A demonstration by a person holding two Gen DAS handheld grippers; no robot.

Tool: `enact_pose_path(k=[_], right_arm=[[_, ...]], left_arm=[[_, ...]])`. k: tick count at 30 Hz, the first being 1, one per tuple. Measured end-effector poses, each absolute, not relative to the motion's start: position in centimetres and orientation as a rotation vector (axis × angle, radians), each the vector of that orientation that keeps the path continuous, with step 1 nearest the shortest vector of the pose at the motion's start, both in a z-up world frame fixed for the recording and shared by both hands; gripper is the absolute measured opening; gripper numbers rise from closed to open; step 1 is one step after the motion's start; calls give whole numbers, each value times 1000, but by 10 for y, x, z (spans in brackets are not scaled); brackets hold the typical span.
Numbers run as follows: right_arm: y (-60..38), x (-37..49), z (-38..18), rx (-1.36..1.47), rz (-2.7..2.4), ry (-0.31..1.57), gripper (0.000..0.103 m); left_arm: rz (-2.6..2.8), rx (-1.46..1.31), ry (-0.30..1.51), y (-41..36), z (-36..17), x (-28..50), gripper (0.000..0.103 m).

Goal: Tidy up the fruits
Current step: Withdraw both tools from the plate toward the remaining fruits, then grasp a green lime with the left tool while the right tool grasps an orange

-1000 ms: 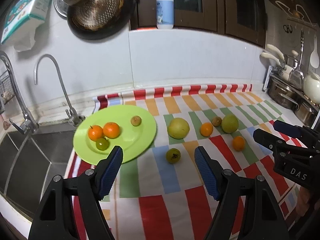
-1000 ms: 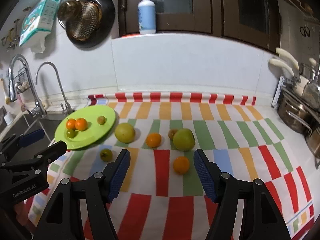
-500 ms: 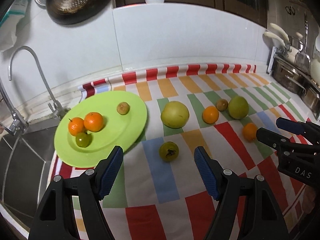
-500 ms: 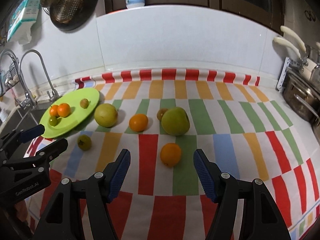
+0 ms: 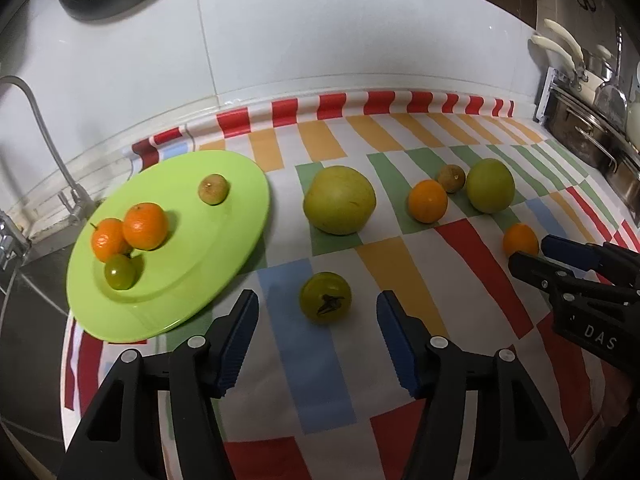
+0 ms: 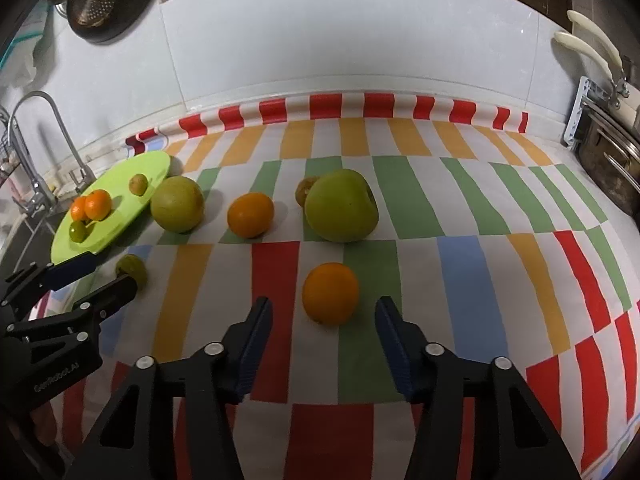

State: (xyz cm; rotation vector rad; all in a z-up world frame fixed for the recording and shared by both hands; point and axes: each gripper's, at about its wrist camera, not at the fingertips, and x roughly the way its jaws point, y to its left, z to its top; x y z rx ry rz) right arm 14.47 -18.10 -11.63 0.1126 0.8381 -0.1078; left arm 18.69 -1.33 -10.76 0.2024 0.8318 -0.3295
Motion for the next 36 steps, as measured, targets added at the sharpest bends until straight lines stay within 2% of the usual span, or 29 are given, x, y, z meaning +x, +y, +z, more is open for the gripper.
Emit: enact_pose_path(k=[2,7,12,16,36], right_arm=[[-182,147,-118,113,-110,841,50],[-184,153,-119,106,-110,842,46],[-186,158,-122,101,-107,850,39],[-185,160,-124,84,-102,854,33],[-153,136,-82,38,1,757,33]], left_arm=[[-335,203,836,-15,-110,190,58],[-345,199,854,-19,-115,197,47],[-350,194,864,-20,-117,200,31],[-352,192,865,-20,-117,200,30],[-375,136,785,-7,-74,164,29]])
